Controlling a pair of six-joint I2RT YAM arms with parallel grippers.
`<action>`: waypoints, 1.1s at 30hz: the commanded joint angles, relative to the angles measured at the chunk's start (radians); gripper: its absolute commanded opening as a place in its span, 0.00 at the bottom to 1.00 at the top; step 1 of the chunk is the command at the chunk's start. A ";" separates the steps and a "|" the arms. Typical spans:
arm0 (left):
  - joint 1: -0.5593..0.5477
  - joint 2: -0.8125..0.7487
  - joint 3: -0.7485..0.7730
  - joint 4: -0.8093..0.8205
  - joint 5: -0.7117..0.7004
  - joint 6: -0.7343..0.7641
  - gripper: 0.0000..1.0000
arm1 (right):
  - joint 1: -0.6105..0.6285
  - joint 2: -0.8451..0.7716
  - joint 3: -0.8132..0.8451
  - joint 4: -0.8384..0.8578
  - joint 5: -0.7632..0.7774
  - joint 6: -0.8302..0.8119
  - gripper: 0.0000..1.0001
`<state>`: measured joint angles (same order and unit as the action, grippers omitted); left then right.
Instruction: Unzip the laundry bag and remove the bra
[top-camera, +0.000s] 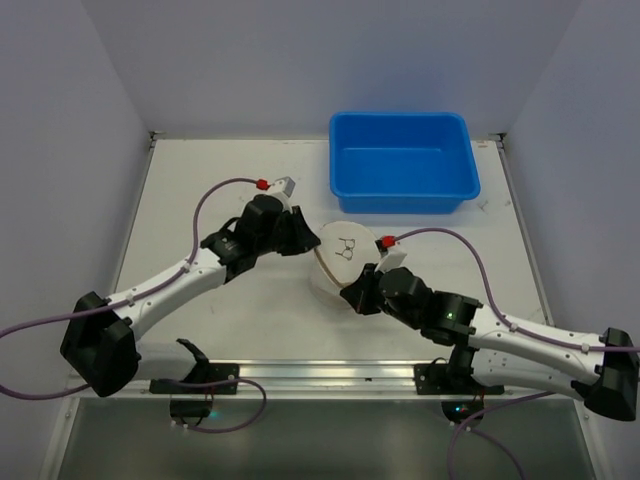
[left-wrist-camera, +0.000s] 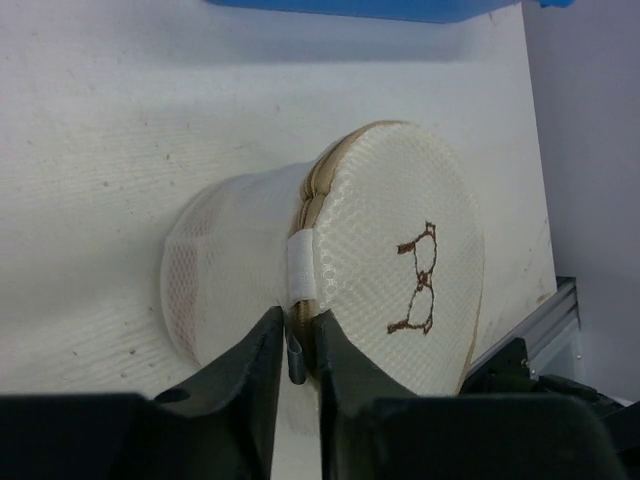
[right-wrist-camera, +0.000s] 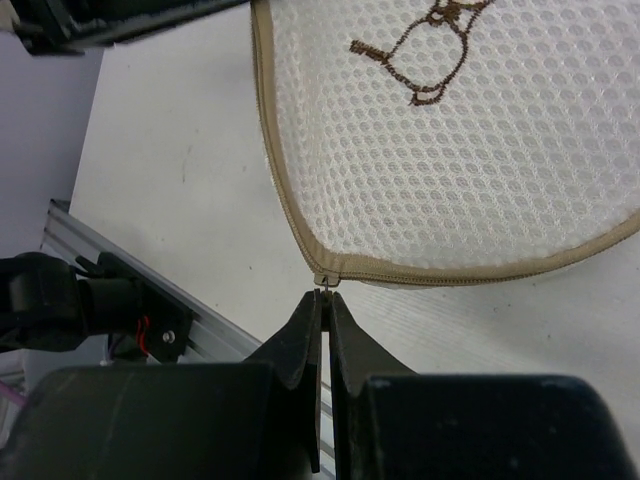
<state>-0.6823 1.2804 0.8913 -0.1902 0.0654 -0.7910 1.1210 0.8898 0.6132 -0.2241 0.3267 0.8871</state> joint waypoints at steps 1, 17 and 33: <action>0.067 0.019 0.107 0.005 -0.082 0.101 0.30 | 0.011 0.017 0.043 -0.040 -0.040 -0.027 0.00; 0.043 -0.401 -0.244 -0.006 -0.032 -0.117 0.78 | 0.006 0.248 0.250 0.057 -0.094 -0.033 0.00; -0.115 -0.254 -0.238 0.126 -0.151 -0.205 0.00 | 0.003 0.242 0.165 0.086 -0.104 -0.036 0.00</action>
<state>-0.7959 1.0603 0.6437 -0.0906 0.0029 -0.9897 1.1255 1.1706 0.8040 -0.1780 0.2134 0.8696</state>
